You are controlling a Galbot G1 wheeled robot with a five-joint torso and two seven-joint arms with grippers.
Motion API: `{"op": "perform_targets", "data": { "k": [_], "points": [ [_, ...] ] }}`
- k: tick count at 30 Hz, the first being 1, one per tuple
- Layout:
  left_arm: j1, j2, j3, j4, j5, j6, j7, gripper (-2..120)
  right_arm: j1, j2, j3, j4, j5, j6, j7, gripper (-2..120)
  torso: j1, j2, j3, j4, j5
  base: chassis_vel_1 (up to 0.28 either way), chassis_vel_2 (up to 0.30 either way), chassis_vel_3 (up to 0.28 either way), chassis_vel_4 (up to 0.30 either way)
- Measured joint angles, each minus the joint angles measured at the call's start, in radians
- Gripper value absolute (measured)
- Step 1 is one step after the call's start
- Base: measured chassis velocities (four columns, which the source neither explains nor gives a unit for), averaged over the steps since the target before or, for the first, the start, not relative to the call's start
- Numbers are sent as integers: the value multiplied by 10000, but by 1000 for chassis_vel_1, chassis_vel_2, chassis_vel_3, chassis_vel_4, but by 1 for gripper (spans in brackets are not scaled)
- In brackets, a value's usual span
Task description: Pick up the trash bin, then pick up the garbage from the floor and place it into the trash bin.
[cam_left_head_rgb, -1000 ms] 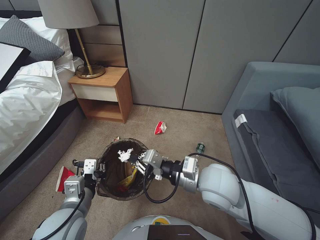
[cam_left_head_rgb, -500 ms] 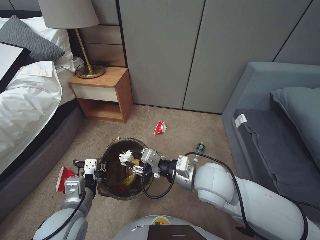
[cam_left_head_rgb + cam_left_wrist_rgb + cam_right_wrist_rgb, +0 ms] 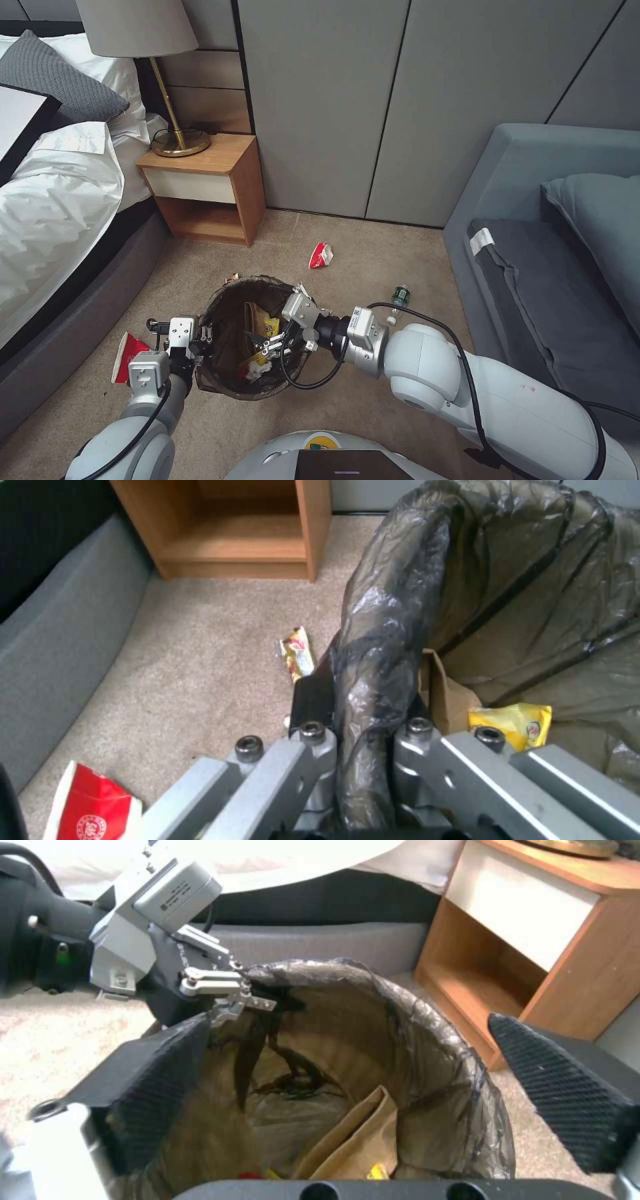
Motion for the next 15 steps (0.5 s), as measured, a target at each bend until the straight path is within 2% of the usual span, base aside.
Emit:
{"op": "perform_targets", "data": {
  "k": [9,15],
  "points": [
    [-34,-11,-21,0,-16,-12,5,5,78,57,598,236,474,228,269,100,0,0,0,1,1,0,0,0,0],
    [-17,14,-146,0,-164,-12,-11,5,-511,-290,1928,680,747,856,778,100,0,0,0,-3,0,0,0,0,0]
  ]
}}
